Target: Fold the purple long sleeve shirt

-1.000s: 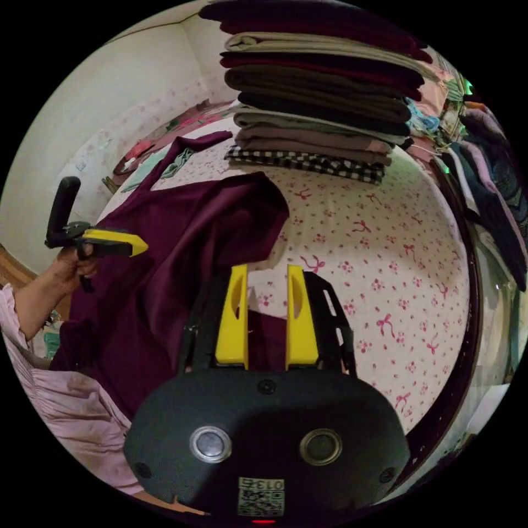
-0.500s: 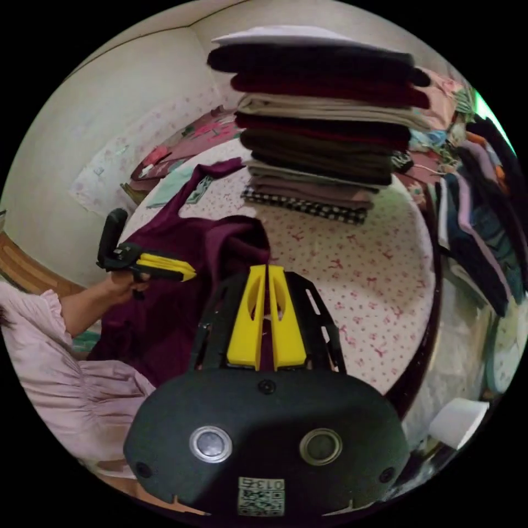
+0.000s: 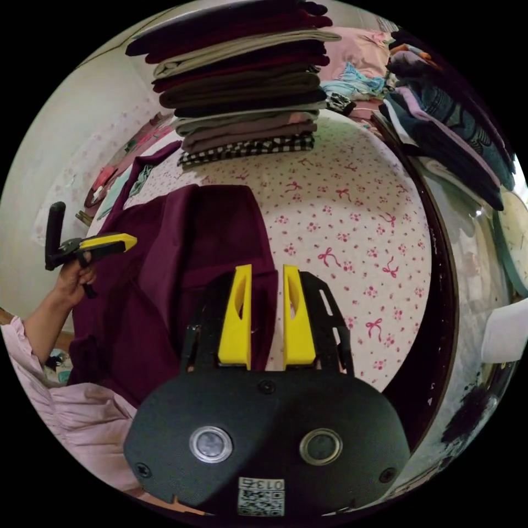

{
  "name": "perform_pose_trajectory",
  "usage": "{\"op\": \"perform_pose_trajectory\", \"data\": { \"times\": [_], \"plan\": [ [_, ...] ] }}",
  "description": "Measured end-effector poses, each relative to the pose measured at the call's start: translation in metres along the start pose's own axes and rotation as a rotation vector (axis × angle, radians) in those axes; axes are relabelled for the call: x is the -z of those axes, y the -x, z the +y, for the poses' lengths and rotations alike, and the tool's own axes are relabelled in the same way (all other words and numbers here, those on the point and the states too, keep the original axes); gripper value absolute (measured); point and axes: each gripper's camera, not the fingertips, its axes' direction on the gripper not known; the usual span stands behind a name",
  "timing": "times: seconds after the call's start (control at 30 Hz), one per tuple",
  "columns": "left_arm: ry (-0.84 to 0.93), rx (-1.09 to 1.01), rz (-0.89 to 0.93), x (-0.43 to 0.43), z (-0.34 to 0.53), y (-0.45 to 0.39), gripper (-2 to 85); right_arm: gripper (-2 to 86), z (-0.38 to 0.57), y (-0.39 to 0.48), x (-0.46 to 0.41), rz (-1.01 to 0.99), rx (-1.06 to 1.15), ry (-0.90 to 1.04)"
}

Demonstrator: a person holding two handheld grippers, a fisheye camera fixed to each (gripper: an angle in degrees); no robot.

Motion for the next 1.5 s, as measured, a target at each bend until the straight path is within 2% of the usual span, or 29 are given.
{"op": "perform_pose_trajectory", "data": {
  "times": [0.2,0.3,0.43,0.5,0.53,0.6,0.67,0.83,0.87,1.0,1.07,1.13,1.2,1.3,1.43,1.5],
  "plan": [
    [0.032,-0.022,-0.013,-0.004,-0.001,-0.015,0.3,3.1,-0.023,0.018,-0.026,0.127,0.086,0.074],
    [0.027,-0.025,-0.004,-0.001,-0.001,-0.018,0.3,1.1,-0.020,0.028,0.002,0.190,0.181,0.050],
    [0.033,-0.032,-0.013,-0.006,-0.001,-0.024,0.3,0.4,-0.006,0.027,0.024,0.174,0.179,0.040],
    [0.053,-0.017,-0.002,-0.013,-0.001,-0.025,0.3,0.4,0.002,0.021,0.002,0.290,0.171,0.132],
    [0.061,-0.006,0.010,-0.015,0.000,-0.025,0.3,0.4,0.005,0.017,-0.003,0.285,0.161,0.147],
    [0.060,-0.004,0.003,-0.013,0.002,-0.026,0.3,0.6,0.011,0.005,-0.001,0.219,0.120,0.153],
    [0.059,-0.011,-0.016,-0.008,0.006,-0.027,0.3,1.6,0.023,0.000,0.029,0.146,0.129,0.034],
    [0.110,-0.036,-0.005,-0.004,0.030,-0.032,0.2,7.4,0.061,0.002,0.063,-0.240,0.248,-0.004],
    [0.119,-0.041,-0.003,-0.005,0.034,-0.034,0.2,8.5,0.071,0.000,0.062,-0.324,0.235,0.005],
    [0.179,-0.083,0.013,-0.016,0.053,-0.059,0.2,9.8,0.093,-0.006,0.033,-0.407,0.177,0.154],
    [0.204,-0.096,0.023,-0.020,0.060,-0.070,0.2,5.2,0.099,-0.006,0.021,-0.478,0.172,0.226],
    [0.216,-0.130,0.027,-0.020,0.068,-0.087,0.2,3.8,0.103,-0.002,0.028,-0.458,0.218,0.247],
    [0.219,-0.164,0.011,-0.018,0.073,-0.099,0.2,3.1,0.112,-0.001,0.052,-0.388,0.262,0.172],
    [0.223,-0.209,-0.004,-0.015,0.082,-0.116,0.2,2.3,0.150,-0.022,0.086,-0.329,0.187,0.057],
    [0.278,-0.289,-0.023,-0.025,0.092,-0.136,0.2,2.1,0.194,-0.045,0.058,-0.313,0.019,0.165],
    [0.279,-0.301,-0.043,-0.025,0.093,-0.138,0.2,1.9,0.207,-0.044,0.047,-0.240,-0.016,0.209]
  ]
}}
